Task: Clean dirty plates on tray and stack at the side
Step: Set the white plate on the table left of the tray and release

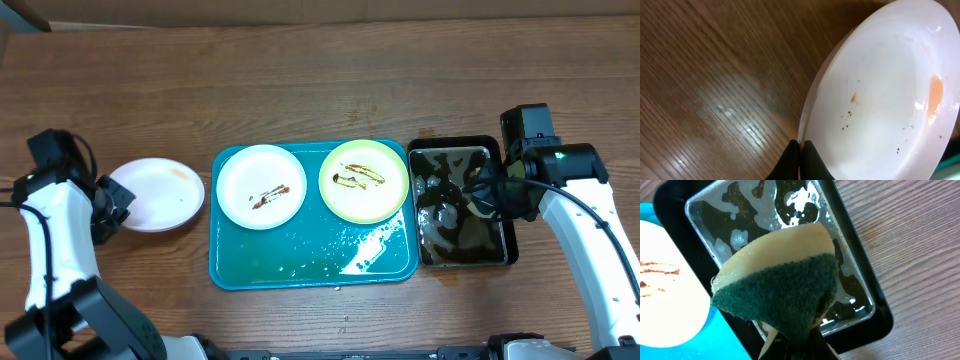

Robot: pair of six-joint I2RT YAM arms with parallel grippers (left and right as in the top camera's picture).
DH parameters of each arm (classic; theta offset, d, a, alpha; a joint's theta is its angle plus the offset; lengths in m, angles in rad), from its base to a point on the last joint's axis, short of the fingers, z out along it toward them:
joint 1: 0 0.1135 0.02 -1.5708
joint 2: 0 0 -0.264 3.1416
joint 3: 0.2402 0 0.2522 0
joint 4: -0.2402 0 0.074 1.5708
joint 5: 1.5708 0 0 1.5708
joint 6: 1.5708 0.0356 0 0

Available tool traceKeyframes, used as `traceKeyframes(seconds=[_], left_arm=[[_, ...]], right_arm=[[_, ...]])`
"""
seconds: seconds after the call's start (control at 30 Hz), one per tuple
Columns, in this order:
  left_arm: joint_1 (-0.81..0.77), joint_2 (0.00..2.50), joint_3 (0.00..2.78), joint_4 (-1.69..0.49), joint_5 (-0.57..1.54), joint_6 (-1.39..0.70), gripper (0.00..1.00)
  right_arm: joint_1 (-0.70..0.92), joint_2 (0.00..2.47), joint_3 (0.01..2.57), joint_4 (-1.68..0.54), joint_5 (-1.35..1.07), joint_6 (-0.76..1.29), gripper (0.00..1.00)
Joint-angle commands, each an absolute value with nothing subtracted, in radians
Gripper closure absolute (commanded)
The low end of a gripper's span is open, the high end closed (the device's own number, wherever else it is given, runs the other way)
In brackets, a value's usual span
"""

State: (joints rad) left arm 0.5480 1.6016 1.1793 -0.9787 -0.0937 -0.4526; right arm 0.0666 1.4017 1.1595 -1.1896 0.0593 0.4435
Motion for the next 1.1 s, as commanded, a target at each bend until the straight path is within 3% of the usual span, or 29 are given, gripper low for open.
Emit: traceKeyframes(seconds=[0.0, 0.17, 0.27, 0.63, 0.7, 0.8, 0.9, 1.07], left_arm=[[0.581, 1.630, 1.202, -0.976, -0.068, -0.441, 0.96], [0.596, 1.634, 1.208, -0.974, -0.022, -0.429, 0.94], [0.595, 1.632, 1.235, -0.987, 0.077, -0.363, 0.75], [0.425, 1.543, 1.312, -1.048, 0.343, -0.135, 0.47], [0.364, 1.541, 1.312, -1.059, 0.344, -0.102, 0.38], [0.268, 1.549, 1.310, -1.066, 0.340, -0.063, 0.22], [0.181, 1.558, 1.308, -1.059, 0.307, -0.047, 0.17], [0.083, 1.577, 1.308, -1.045, 0.213, -0.047, 0.16]], right_arm=[[0.064, 1.405, 1.179, -1.188, 0.066, 0.436, 0.96], [0.064, 1.405, 1.179, -1.192, 0.066, 0.436, 0.96], [0.064, 1.405, 1.179, -1.193, 0.066, 0.436, 0.96], [0.064, 1.405, 1.179, -1.141, 0.038, 0.362, 0.94], [0.064, 1.405, 1.179, -1.106, 0.011, 0.304, 0.87], [0.064, 1.406, 1.178, -1.056, -0.002, 0.253, 0.86], [0.064, 1.425, 1.178, -1.026, -0.001, 0.252, 0.86], [0.064, 1.502, 1.164, -1.015, -0.002, 0.234, 0.86]])
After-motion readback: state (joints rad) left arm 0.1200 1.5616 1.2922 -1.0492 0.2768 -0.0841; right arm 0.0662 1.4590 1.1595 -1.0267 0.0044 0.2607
